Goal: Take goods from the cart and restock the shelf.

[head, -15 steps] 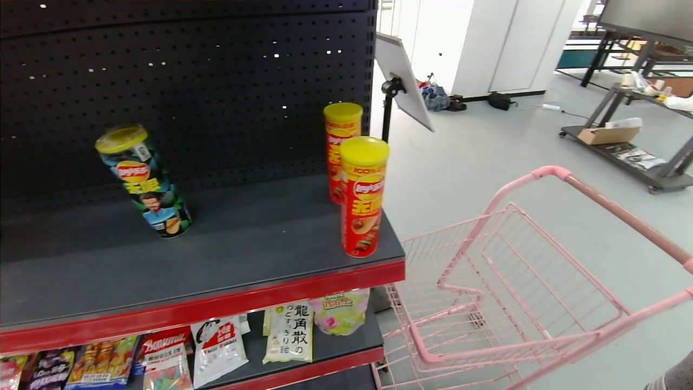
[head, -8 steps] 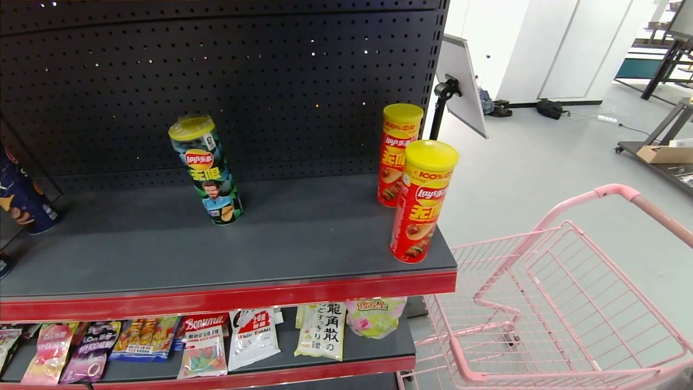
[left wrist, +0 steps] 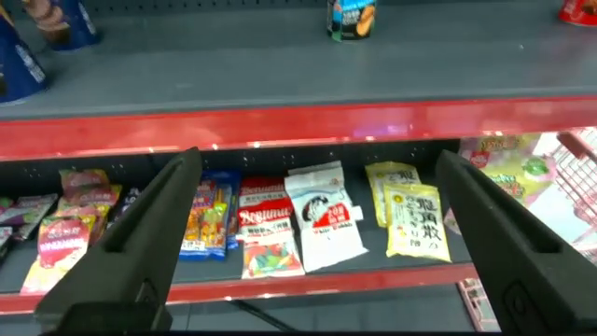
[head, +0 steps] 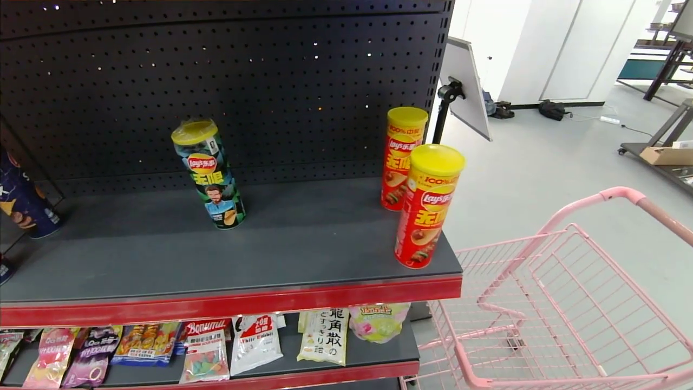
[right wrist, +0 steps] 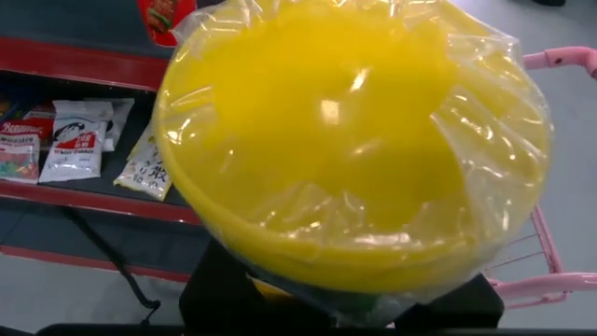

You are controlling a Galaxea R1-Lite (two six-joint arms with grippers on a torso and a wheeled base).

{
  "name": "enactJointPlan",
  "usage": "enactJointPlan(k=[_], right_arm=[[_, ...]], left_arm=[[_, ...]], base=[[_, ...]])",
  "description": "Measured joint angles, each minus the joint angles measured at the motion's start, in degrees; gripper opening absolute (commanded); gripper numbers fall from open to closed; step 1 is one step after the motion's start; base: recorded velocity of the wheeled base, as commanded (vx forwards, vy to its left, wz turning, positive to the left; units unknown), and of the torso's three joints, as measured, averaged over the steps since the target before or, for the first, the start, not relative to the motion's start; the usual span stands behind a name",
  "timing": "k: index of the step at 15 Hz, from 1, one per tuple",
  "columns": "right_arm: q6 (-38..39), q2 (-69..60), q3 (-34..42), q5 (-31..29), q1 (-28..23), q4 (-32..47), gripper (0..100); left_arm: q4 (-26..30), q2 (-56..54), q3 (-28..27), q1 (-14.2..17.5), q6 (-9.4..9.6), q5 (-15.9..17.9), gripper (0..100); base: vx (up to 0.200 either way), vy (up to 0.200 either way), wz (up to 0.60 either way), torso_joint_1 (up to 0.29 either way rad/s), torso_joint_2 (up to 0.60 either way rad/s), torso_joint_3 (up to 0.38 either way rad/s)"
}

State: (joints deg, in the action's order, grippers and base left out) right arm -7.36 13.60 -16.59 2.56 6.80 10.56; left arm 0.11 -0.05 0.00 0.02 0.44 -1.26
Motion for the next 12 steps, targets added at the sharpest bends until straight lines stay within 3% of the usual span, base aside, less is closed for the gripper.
enactJointPlan(k=[12], right_arm=[[-0.16, -0.88, -0.88, 0.56, -0.02, -0.13, 0]], left_arm=[[0.05, 0.0, 0.0, -0.02, 0.0, -0.05, 100]], base=[[0.0, 0.2, 0.0, 0.003, 0.0, 0.002]])
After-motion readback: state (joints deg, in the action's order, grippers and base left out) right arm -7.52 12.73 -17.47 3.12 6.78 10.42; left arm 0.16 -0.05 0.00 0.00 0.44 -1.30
